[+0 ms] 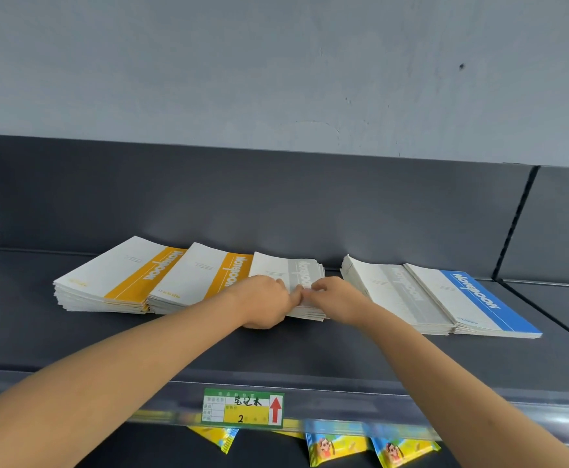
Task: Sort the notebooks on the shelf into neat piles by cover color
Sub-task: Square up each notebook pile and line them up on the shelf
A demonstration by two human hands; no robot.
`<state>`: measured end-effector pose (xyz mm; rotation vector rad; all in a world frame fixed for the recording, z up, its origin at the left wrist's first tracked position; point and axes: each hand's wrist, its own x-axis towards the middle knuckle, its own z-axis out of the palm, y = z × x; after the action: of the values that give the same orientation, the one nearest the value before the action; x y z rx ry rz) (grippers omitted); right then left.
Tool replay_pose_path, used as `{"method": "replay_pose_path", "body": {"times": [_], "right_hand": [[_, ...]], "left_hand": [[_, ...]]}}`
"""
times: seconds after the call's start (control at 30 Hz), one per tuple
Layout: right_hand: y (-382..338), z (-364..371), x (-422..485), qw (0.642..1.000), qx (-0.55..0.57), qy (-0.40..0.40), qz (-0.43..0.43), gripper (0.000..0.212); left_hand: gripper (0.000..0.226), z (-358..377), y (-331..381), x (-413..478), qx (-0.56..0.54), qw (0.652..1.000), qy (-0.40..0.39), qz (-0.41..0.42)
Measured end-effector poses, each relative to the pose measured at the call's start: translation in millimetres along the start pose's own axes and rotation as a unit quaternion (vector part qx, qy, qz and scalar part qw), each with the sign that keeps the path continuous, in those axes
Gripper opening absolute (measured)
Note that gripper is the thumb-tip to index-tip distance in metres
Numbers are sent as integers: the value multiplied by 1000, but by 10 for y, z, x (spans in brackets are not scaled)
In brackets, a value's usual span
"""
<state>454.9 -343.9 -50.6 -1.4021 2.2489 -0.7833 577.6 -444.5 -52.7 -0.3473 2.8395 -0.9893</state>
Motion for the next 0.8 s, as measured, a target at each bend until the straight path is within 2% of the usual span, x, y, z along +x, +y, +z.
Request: {"method": "replay_pose_path", "body": {"times": [0.33,0.43,0.5,0.63,0.8], "right_hand": [[-67,128,84,999,32,-7,-18,35],[-87,145,100,999,45,-9,-14,35],[-72,138,99,999,33,-6,-7,32],[-59,30,58,1000,-2,21,-10,35],[-39,48,48,1000,-2,0,3,36]], "left_hand": [[56,141,-124,-128,-16,1000,-8,-17],[58,224,-196,-154,-23,999,20,-9],[68,283,-256,-203,-77,995,52,-26],[97,322,-336,-331,-246,964,58,-86],[81,389,-348,-317,-351,931,-15,-96]]}}
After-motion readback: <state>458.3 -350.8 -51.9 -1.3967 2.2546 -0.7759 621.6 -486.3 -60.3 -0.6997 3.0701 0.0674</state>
